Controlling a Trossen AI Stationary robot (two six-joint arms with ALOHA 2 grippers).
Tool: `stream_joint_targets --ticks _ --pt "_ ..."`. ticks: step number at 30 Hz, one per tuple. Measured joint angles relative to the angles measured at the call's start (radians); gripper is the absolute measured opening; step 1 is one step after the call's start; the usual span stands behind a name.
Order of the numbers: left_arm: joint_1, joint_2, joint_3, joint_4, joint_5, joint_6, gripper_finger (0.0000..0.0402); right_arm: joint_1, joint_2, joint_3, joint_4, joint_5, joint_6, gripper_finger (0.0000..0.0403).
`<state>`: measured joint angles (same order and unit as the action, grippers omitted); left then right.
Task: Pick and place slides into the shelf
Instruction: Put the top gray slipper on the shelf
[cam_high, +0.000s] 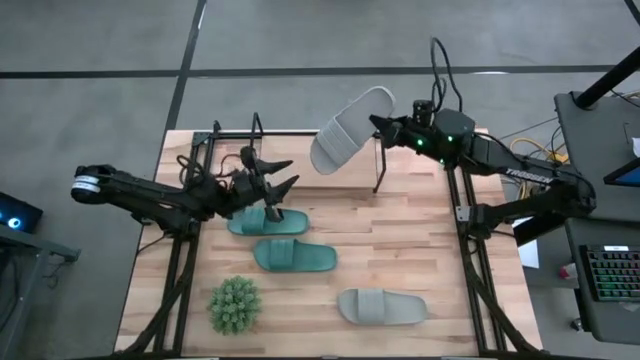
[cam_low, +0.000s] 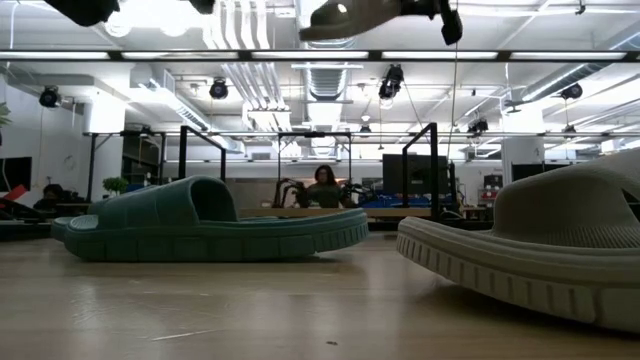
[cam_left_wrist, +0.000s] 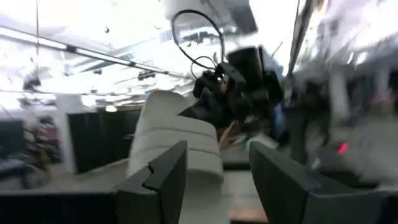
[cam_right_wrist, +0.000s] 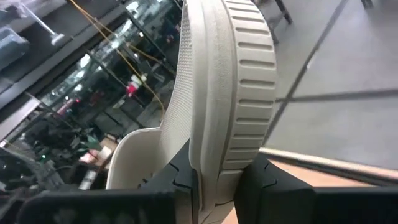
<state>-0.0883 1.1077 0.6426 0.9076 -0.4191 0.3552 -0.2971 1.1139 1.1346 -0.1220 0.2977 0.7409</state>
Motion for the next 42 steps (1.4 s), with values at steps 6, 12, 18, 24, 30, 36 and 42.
stream_joint_targets --ticks 6,12,18,24,30,36,42 --pt "-0.042 -0.02 0.034 -0.188 -0.115 0.262 0.0158 -0.099 0.034 0.0 -0.003 -0.22 0.091 0.0049" --pt "-0.057 -0.001 0.045 -0.213 -0.215 0.458 0.0158 -0.143 0.106 0.0 -0.001 -0.354 0.156 0.0049" --pt "-0.059 0.039 0.091 -0.212 -0.226 0.612 0.0158 -0.176 0.178 0.0 0.0 -0.459 0.207 0.0049" --pt "-0.068 0.082 0.124 -0.211 -0.243 0.732 0.0158 -0.215 0.225 0.0 0.022 -0.517 0.229 0.0049" --pt "-0.083 0.125 0.121 -0.215 -0.243 0.814 0.0158 -0.273 0.251 0.0 0.051 -0.615 0.267 0.0049" --pt "-0.085 0.198 0.125 -0.212 -0.311 1.016 0.0158 -0.303 0.255 0.0 0.054 -0.67 0.315 0.0049" --pt "-0.09 0.237 0.13 -0.107 -0.351 1.016 0.0158 -0.305 0.255 0.0 0.052 -0.695 0.317 0.0049"
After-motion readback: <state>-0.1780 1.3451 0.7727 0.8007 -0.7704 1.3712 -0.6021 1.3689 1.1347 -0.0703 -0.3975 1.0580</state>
